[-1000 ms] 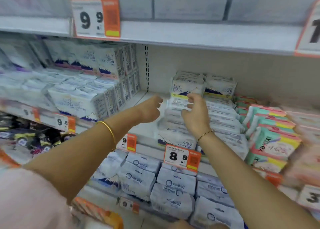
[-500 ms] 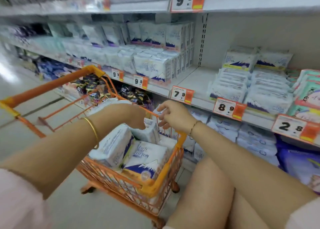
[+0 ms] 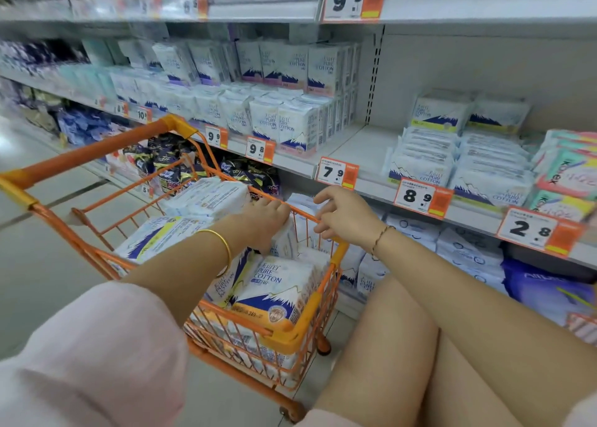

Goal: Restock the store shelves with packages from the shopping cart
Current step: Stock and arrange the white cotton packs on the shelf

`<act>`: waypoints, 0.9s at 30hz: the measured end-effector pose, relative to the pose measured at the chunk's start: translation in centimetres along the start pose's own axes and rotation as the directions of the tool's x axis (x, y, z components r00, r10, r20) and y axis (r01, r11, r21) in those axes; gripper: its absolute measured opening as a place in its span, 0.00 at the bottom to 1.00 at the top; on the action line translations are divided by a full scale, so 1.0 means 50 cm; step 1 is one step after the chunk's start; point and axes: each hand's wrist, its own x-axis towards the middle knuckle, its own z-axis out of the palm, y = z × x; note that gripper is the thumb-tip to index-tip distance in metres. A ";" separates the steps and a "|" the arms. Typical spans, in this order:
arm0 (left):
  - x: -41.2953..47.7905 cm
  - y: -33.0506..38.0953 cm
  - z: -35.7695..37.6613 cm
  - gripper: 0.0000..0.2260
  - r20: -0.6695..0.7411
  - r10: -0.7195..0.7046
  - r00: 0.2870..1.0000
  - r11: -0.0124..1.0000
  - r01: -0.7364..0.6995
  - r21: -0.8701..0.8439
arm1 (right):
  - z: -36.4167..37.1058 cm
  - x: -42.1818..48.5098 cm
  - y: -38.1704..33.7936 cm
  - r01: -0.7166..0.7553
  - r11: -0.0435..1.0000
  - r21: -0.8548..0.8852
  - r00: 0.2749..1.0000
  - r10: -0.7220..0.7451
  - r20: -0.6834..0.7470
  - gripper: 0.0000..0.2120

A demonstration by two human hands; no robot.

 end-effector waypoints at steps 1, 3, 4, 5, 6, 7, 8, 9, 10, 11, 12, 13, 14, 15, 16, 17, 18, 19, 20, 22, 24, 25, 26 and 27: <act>0.003 -0.003 0.002 0.36 -0.009 -0.008 1.000 1.000 0.008 -0.014 | -0.002 0.001 0.003 0.005 1.000 0.010 1.000 -0.005 -0.007 0.16; 0.007 -0.009 0.004 0.34 -0.026 -0.011 1.000 0.999 0.010 -0.050 | -0.007 0.000 0.008 0.013 0.999 0.045 1.000 -0.012 -0.014 0.16; 0.009 -0.011 0.002 0.34 -0.034 -0.004 0.999 0.998 0.002 -0.064 | -0.010 0.000 0.010 0.015 0.998 0.064 1.000 -0.014 -0.017 0.16; 0.009 -0.013 -0.003 0.34 -0.032 0.006 0.999 0.997 -0.008 -0.076 | -0.013 0.000 0.012 0.017 0.996 0.084 1.000 -0.015 -0.019 0.16; 0.009 -0.016 -0.011 0.33 -0.026 0.016 1.000 0.995 -0.019 -0.094 | -0.017 0.001 0.015 0.019 0.994 0.104 1.000 -0.016 -0.023 0.16; 0.008 -0.022 -0.026 0.32 -0.017 0.018 1.000 0.990 -0.021 -0.143 | -0.021 0.002 0.018 0.029 0.993 0.112 0.999 -0.026 -0.026 0.16; 0.007 -0.030 -0.047 0.32 -0.001 0.015 1.000 0.974 -0.014 -0.226 | -0.026 0.004 0.021 0.050 0.994 0.097 0.998 -0.047 -0.033 0.16; 0.005 -0.036 -0.073 0.32 0.018 0.016 1.000 0.947 -0.010 -0.320 | -0.033 0.006 0.022 0.082 0.995 0.061 0.996 -0.080 -0.039 0.17; 0.004 -0.042 -0.103 0.32 0.032 0.023 0.999 0.919 -0.009 -0.394 | -0.042 0.009 0.022 0.121 0.993 0.017 0.992 -0.120 -0.040 0.18; 0.005 -0.044 -0.134 0.32 0.035 0.031 0.999 0.899 -0.012 -0.438 | -0.054 0.012 0.019 0.157 0.987 -0.019 0.987 -0.158 -0.034 0.20; 0.006 -0.041 -0.165 0.31 0.026 0.039 0.999 0.884 -0.023 -0.467 | -0.068 0.014 0.014 0.185 0.982 -0.039 0.982 -0.186 -0.023 0.24; 0.010 -0.035 -0.194 0.30 0.001 0.050 0.999 0.872 -0.043 -0.488 | -0.085 0.016 0.008 0.200 0.979 -0.042 0.980 -0.201 -0.008 0.29; 0.015 -0.024 -0.223 0.29 -0.036 0.062 0.997 0.857 -0.072 -0.511 | -0.103 0.019 0.003 0.205 0.978 -0.033 0.979 -0.204 0.008 0.33; 0.024 -0.012 -0.249 0.29 -0.078 0.078 0.994 0.838 -0.108 -0.535 | -0.123 0.021 -0.002 0.211 0.977 -0.035 0.977 -0.211 0.013 0.36; 0.035 0.003 -0.273 0.29 -0.115 0.092 0.989 0.816 -0.141 -0.561 | -0.143 0.023 -0.003 0.222 0.973 -0.064 0.975 -0.222 -0.001 0.37; 0.048 0.018 -0.295 0.29 -0.149 0.100 0.984 0.794 -0.169 -0.584 | -0.164 0.025 -0.001 0.231 0.966 -0.114 0.971 -0.236 -0.033 0.38; 0.064 0.036 -0.315 0.30 -0.185 0.110 0.977 0.776 -0.201 -0.598 | -0.189 0.027 0.002 0.229 0.959 -0.169 0.966 -0.245 -0.079 0.37; 0.082 0.053 -0.334 0.30 -0.225 0.121 0.967 0.761 -0.236 -0.605 | -0.214 0.028 0.007 0.212 0.955 -0.209 0.962 -0.241 -0.127 0.36; 0.102 0.071 -0.351 0.29 -0.263 0.131 0.956 0.747 -0.270 -0.608 | -0.243 0.029 0.014 0.188 0.955 -0.229 0.958 -0.230 -0.173 0.34; 0.149 0.111 -0.380 0.30 -0.345 0.134 0.929 0.716 -0.332 -0.614 | -0.302 0.036 0.033 0.140 0.961 -0.239 0.944 -0.202 -0.262 0.32; 0.207 0.151 -0.399 0.34 -0.434 0.109 0.894 0.706 -0.377 -0.600 | -0.362 0.050 0.056 0.087 0.963 -0.256 0.908 -0.183 -0.378 0.29; 0.243 0.170 -0.405 0.36 -0.469 0.081 0.879 0.705 -0.383 -0.597 | -0.394 0.061 0.070 0.051 0.965 -0.257 0.879 -0.165 -0.448 0.28; 0.279 0.189 -0.411 0.37 -0.484 0.056 0.873 0.698 -0.380 -0.606 | -0.426 0.074 0.084 0.007 0.966 -0.257 0.844 -0.144 -0.517 0.28; 0.315 0.206 -0.416 0.37 -0.475 0.039 0.879 0.684 -0.370 -0.629 | -0.459 0.090 0.100 -0.048 0.964 -0.262 0.808 -0.117 -0.577 0.28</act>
